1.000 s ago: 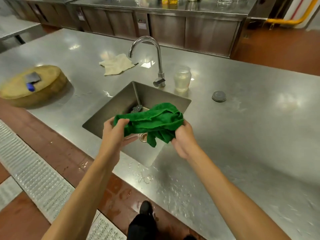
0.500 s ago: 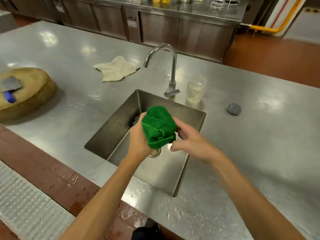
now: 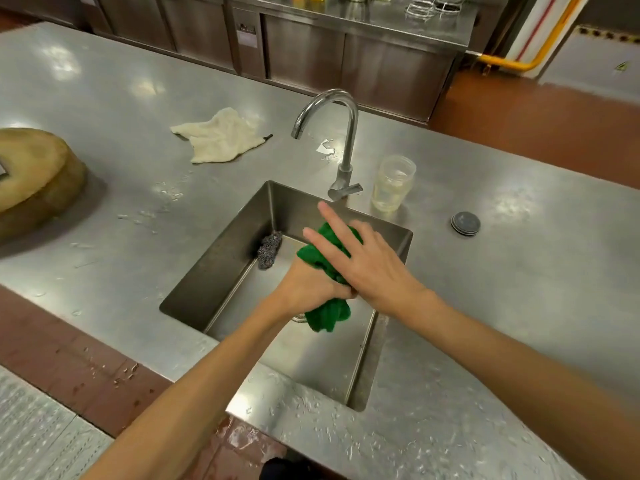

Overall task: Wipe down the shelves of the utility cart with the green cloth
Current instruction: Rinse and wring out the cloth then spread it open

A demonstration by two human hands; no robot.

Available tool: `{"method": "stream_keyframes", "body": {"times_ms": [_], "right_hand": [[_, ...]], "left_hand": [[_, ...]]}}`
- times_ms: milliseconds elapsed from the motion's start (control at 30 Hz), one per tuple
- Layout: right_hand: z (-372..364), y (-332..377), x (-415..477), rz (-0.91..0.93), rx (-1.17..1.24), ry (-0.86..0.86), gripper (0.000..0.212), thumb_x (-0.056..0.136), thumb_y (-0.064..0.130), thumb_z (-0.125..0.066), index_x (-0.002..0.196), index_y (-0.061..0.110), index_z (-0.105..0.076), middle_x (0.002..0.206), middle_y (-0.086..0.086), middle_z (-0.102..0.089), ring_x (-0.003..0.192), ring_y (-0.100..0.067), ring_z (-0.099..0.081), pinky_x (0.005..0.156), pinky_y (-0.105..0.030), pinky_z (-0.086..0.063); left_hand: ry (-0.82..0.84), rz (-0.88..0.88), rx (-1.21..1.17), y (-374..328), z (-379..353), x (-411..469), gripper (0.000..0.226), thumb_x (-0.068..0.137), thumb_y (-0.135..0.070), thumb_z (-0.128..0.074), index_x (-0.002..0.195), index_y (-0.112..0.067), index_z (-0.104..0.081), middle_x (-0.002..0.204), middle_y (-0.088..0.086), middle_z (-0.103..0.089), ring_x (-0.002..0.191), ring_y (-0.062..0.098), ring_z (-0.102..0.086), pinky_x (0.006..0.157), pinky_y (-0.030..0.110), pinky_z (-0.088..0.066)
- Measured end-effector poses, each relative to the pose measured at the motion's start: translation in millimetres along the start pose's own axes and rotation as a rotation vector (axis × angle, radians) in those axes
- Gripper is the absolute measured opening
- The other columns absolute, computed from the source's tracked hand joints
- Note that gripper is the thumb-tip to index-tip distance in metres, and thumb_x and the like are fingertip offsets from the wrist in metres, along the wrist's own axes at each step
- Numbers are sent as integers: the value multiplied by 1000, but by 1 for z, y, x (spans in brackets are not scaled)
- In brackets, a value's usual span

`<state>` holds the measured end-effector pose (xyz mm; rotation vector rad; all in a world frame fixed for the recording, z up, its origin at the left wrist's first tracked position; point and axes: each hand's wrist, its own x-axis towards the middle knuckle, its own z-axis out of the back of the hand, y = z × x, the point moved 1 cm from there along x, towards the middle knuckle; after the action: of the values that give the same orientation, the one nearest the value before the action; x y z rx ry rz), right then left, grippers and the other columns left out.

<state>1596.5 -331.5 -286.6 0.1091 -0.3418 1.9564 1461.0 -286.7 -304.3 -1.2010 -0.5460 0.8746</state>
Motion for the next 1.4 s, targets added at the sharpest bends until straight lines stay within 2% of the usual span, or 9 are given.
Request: {"method": "stream_keyframes", "body": {"times_ms": [200, 333, 500, 667, 800, 900, 1100, 1300, 1400], "right_hand": [[-17, -1, 29, -415, 161, 161, 43, 73, 22, -66, 110, 10, -47, 95, -11, -63, 79, -38, -62, 57, -35, -39], [-21, 2, 38, -617, 484, 450, 33, 53, 39, -70, 77, 17, -63, 66, -1, -66, 60, -23, -64, 48, -25, -46], [-24, -7, 41, -625, 638, 673, 28, 44, 31, -78, 63, 14, -66, 60, -1, -68, 48, -19, -59, 43, -22, -46], [-31, 8, 38, -694, 556, 369, 32, 55, 31, -75, 78, 22, -55, 67, 3, -67, 60, -20, -65, 57, -29, -55], [-36, 14, 31, -737, 397, 249, 47, 71, 36, -74, 102, 13, -48, 90, -9, -63, 79, -34, -64, 61, -33, -44], [-34, 26, 28, -757, 420, 183, 61, 71, 28, -77, 120, 12, -43, 112, -10, -56, 94, -37, -63, 67, -34, -39], [-19, 51, 29, -451, 549, 190, 133, 69, 5, -81, 152, 31, 19, 158, -18, -9, 109, -35, -58, 71, -38, -57], [-17, 65, 13, -402, 56, 32, 120, 63, -1, -80, 157, 10, -6, 164, -20, 4, 147, -49, -11, 110, -67, -29], [-17, 45, 19, -504, 101, 28, 112, 69, -10, -73, 156, 5, -4, 165, -18, 2, 124, -44, -45, 80, -45, -54]], "left_hand": [[-89, -54, 732, 12, 12, 17, 18, 73, -22, -61, 66, -21, -45, 73, 5, -65, 73, 33, -64, 64, 39, -53], [-60, -167, 918, 25, 23, 20, 27, 76, -35, -70, 97, -20, -63, 86, 8, -71, 85, 38, -66, 64, 37, -48], [-24, -150, 925, 37, 15, 24, 35, 69, -44, -73, 91, -23, -56, 84, 3, -70, 83, 31, -68, 59, 29, -36], [-209, 168, 287, 52, 24, 19, 84, 53, -27, -94, 127, -22, -54, 122, 2, -57, 105, 18, -60, 87, 35, -53], [-33, 559, -765, 56, 23, -6, 34, 69, -21, -80, 101, -16, -70, 97, 13, -67, 74, 23, -68, 70, 32, -55], [-216, 633, -1279, 50, 15, 0, 57, 75, -46, -76, 117, -9, -68, 113, 16, -71, 101, 34, -71, 93, 44, -53], [-648, 595, -1170, 25, 0, 18, 56, 75, -25, -85, 121, 2, -68, 117, 19, -72, 100, 32, -73, 88, 49, -60], [-560, 575, -1092, 19, 3, 32, 24, 92, -23, -66, 110, -9, -68, 99, 2, -78, 90, 21, -75, 77, 31, -61], [-698, 548, -899, 4, -7, 37, 16, 75, -15, -74, 67, -17, -60, 56, -5, -64, 56, 18, -61, 50, 24, -51]]}}
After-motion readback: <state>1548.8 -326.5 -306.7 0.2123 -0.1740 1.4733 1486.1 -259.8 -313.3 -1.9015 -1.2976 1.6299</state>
